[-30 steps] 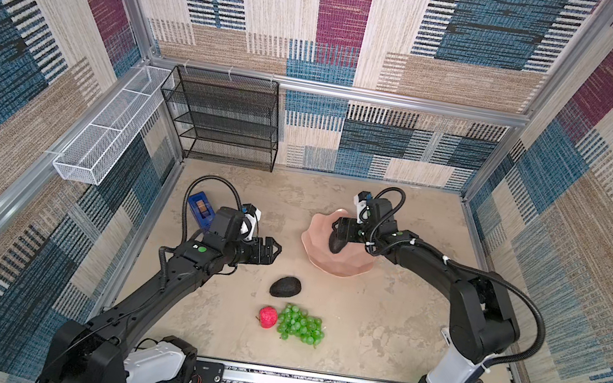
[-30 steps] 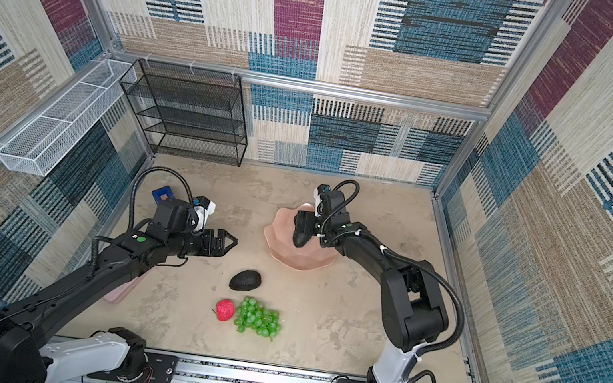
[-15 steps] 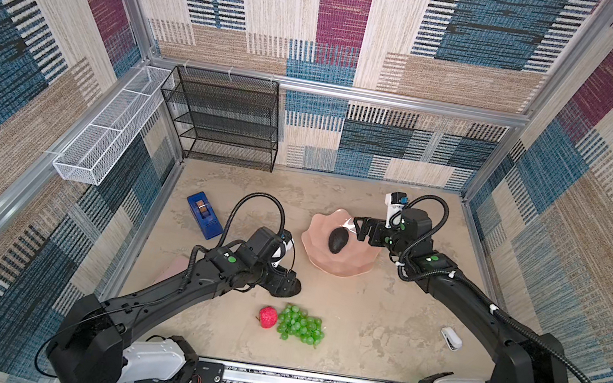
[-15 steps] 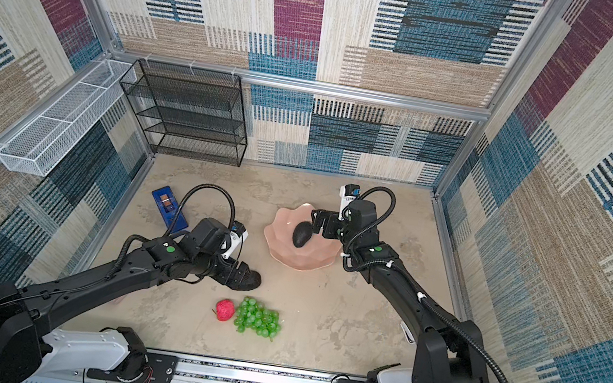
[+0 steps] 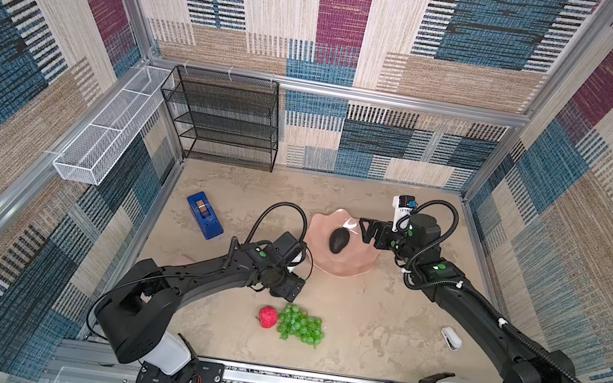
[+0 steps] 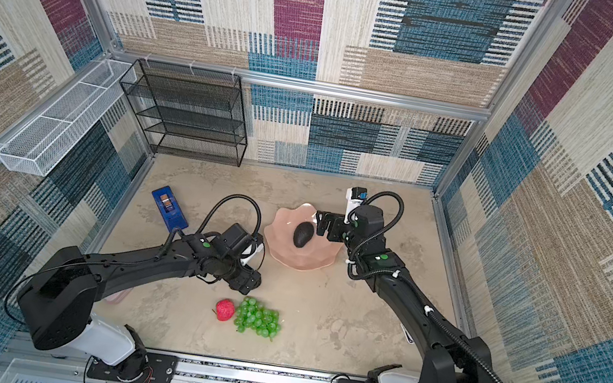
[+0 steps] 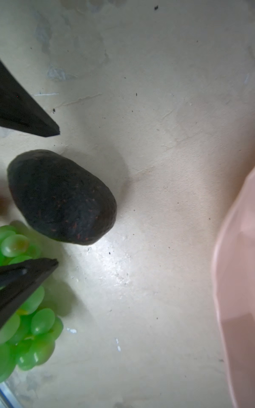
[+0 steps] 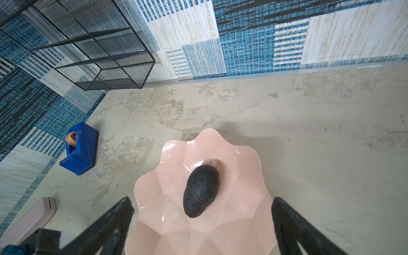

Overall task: Place and organize the fake fruits in the fruit bowl
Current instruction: 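Grasp the other avocado beside the grapes with the left gripper, then place the avocado in the bowl with the left gripper while the right gripper waits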

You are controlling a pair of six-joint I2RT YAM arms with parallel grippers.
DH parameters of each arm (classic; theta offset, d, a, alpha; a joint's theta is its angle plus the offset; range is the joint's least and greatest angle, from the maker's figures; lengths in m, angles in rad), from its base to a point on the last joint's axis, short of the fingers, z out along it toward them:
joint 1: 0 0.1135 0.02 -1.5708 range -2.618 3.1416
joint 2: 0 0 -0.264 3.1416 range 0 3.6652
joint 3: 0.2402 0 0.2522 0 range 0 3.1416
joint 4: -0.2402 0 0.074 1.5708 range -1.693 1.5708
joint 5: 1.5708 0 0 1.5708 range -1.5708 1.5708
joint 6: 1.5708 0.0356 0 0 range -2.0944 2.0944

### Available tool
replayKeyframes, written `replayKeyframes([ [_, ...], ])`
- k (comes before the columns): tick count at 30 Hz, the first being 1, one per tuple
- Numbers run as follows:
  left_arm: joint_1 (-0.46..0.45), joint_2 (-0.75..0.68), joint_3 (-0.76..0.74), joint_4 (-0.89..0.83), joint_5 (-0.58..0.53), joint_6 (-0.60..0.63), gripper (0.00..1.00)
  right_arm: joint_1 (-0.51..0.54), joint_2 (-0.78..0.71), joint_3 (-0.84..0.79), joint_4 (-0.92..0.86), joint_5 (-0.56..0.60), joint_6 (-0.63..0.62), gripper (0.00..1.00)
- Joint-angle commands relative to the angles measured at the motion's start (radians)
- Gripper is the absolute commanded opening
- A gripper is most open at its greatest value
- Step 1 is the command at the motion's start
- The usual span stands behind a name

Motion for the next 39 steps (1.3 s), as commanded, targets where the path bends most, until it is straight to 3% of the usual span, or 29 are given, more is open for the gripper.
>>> replayKeyframes([
  [1, -0.001, 0.032, 0.011, -0.009, -0.022, 0.005, 0.84, -0.003, -0.008, -0.007, 0.045, 0.007, 0.001, 1.00],
  [10, 0.000, 0.054, 0.034, -0.033, -0.023, -0.005, 0.46, -0.009, -0.006, -0.011, 0.055, 0.009, 0.000, 1.00],
  [13, 0.000, 0.022, 0.041, -0.042, -0.019, 0.003, 0.39, -0.012, -0.005, -0.016, 0.065, 0.001, 0.004, 1.00],
  [24, -0.002, -0.113, 0.220, -0.078, 0.116, 0.049, 0.39, -0.050, -0.054, -0.061, 0.100, -0.032, 0.052, 1.00],
  [32, -0.018, 0.132, 0.500, -0.062, 0.161, 0.072, 0.39, -0.082, -0.204, -0.160, 0.098, -0.020, 0.104, 1.00],
  [39, -0.047, 0.375, 0.732, -0.087, 0.164, 0.021, 0.39, -0.088, -0.288, -0.218, 0.063, -0.003, 0.116, 1.00],
])
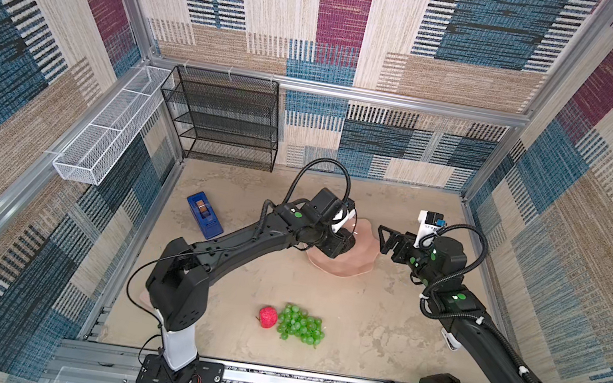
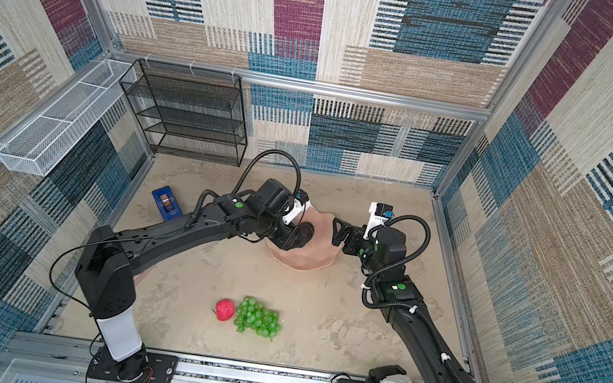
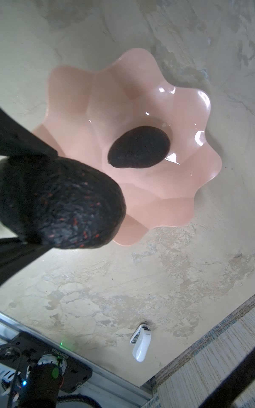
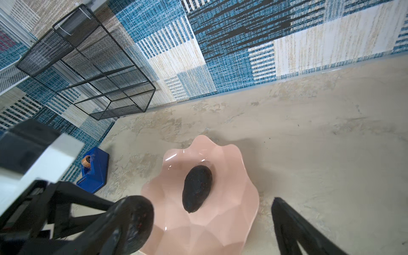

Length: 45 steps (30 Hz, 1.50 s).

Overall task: Place and organize the fake fruits in the fruit bowl
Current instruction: 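Place the avocado in the bowl with the left gripper while the right gripper waits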

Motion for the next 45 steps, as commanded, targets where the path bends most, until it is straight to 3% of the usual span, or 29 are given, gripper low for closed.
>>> replayKeyframes([
  [1, -0.010, 0.090, 0.083, -0.022, 0.020, -0.029, 0.39, -0.003, -0.025, -0.016, -0.001, 0.015, 0.021, 1.00],
  [15, -0.028, 0.391, 0.293, -0.077, -0.048, -0.103, 0.41, -0.004, -0.093, -0.041, -0.039, 0.031, -0.002, 1.00],
  [23, -0.028, 0.405, 0.304, -0.093, -0.064, -0.130, 0.64, -0.004, -0.118, -0.018, -0.069, 0.046, -0.022, 1.00],
  [26, -0.028, 0.380, 0.312, -0.101, -0.069, -0.142, 0.68, -0.003, -0.138, -0.010, -0.068, 0.015, -0.049, 1.00],
  [33, -0.007, 0.222, 0.246, -0.028, -0.127, -0.170, 0.72, 0.029, -0.109, 0.015, -0.120, -0.074, -0.143, 0.91],
  [40, 0.093, -0.181, -0.155, 0.272, -0.292, -0.211, 0.77, 0.367, 0.026, 0.072, -0.152, 0.023, -0.216, 0.90],
  [45, 0.255, -0.425, -0.477, 0.367, -0.365, -0.275, 0.83, 0.624, 0.222, 0.135, -0.147, 0.074, -0.229, 0.88],
])
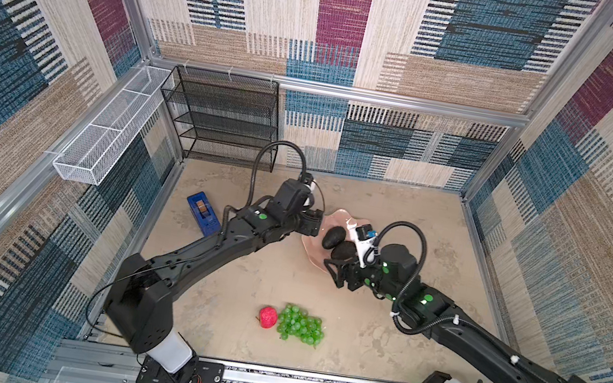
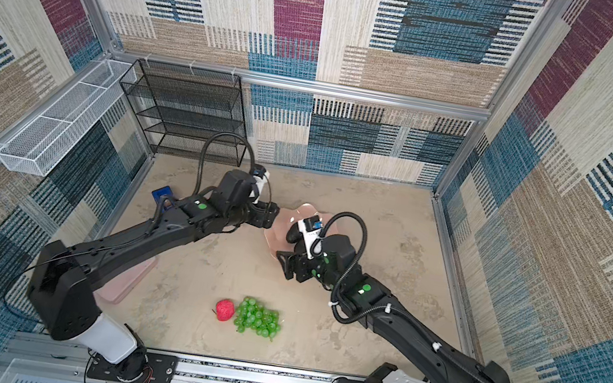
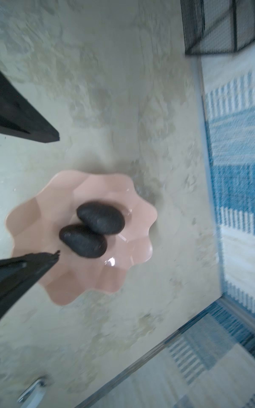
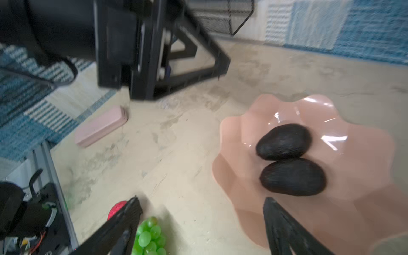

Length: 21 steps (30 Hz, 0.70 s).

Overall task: Place and organize the fake fruits in the fruit bowl
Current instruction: 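Place the avocado in the bowl with the left gripper while the right gripper waits, then withdraw the left gripper while the right gripper grasps the red apple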

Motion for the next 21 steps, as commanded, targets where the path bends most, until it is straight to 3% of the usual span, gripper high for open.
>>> replayKeyframes([
  [1, 0.113, -0.116, -0.150, 0.093, -0.077, -0.116, 0.84, 0.135, 0.107, 0.056, -0.009, 0.052, -0.039, 0.88],
  [5, 0.259, -0.240, -0.317, 0.084, -0.053, -0.191, 0.87, 0.258, 0.239, 0.120, -0.013, 0.044, -0.071, 0.88],
  [11, 0.392, -0.335, -0.437, 0.110, 0.029, -0.253, 0.88, 0.332, 0.381, 0.187, -0.030, 0.033, -0.100, 0.88],
  [21, 0.470, -0.347, -0.468, 0.116, 0.109, -0.266, 0.88, 0.374, 0.514, 0.234, -0.036, 0.020, -0.104, 0.88],
])
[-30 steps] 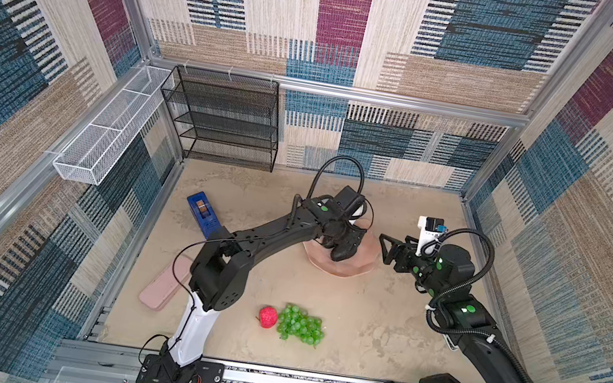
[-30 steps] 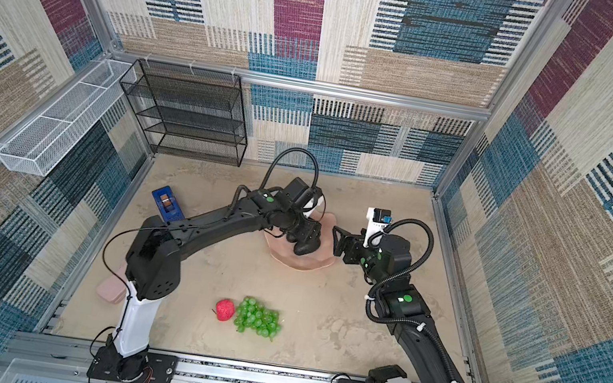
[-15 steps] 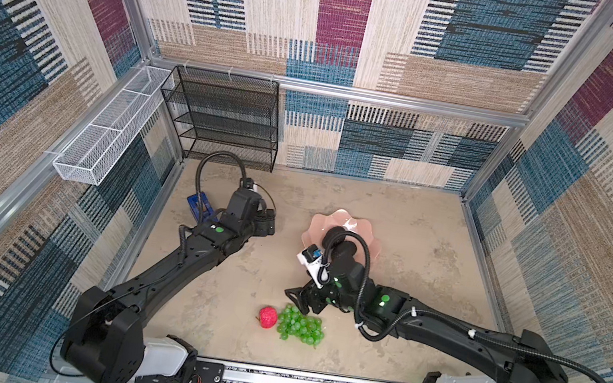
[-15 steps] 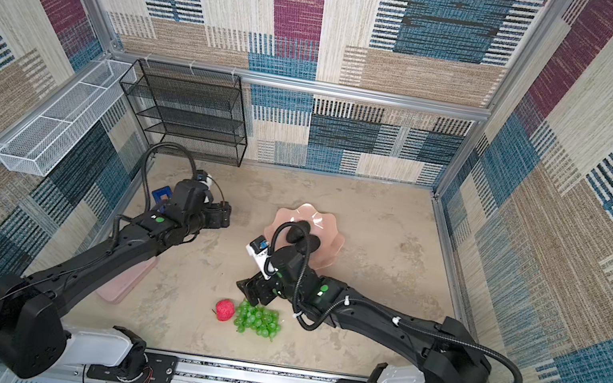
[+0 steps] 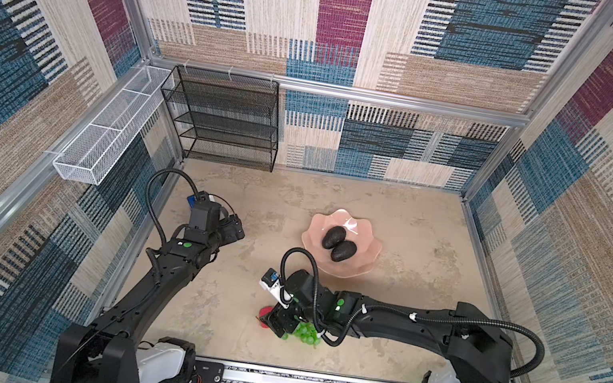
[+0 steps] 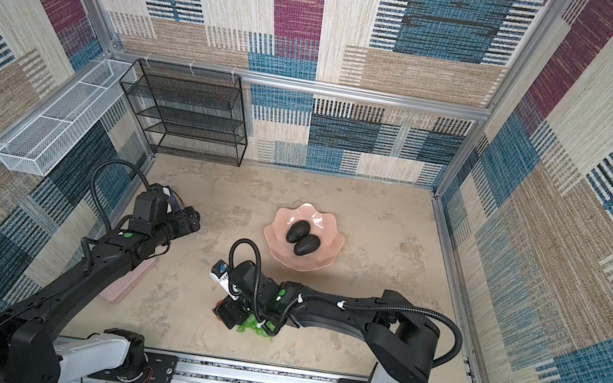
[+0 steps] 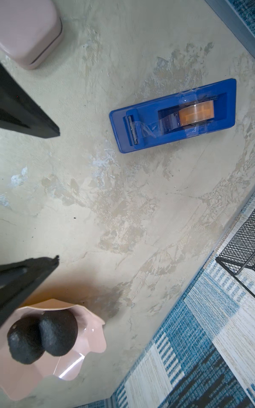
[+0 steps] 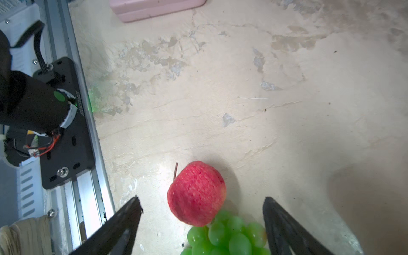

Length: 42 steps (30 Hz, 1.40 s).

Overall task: Place and organize the fake fruits in the fruit bowl
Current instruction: 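Withdraw the left gripper while the right gripper grasps the red apple, then carry the red apple with the right gripper into the bowl and release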

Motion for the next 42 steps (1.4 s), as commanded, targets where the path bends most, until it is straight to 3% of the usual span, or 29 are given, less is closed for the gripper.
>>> replayKeyframes([
  [1, 0.013, -0.009, -0.009, 0.035, 0.042, -0.027, 0.88, 0.007, 0.032, 0.019, 0.001, -0.005, -0.003, 0.88],
  [12, 0.039, -0.027, -0.029, 0.033, 0.072, -0.015, 0.88, 0.008, 0.146, 0.065, -0.008, 0.006, 0.000, 0.81],
  [22, 0.060, -0.057, -0.053, 0.024, 0.079, 0.003, 0.88, 0.008, 0.157, 0.091, 0.013, -0.004, 0.019, 0.56],
  [26, 0.064, -0.056, -0.052, 0.027, 0.095, 0.005, 0.88, -0.008, 0.106, 0.105, 0.022, -0.006, 0.038, 0.53],
  [31, 0.067, -0.054, -0.051, 0.036, 0.117, 0.000, 0.88, -0.101, -0.012, 0.075, 0.053, -0.035, 0.090, 0.52],
  [36, 0.069, -0.055, -0.050, 0.038, 0.129, -0.003, 0.88, -0.274, -0.146, 0.012, 0.045, 0.006, 0.093, 0.52],
  [42, 0.069, -0.062, -0.053, 0.049, 0.150, -0.004, 0.88, -0.470, -0.193, -0.037, 0.040, 0.008, 0.078, 0.52],
])
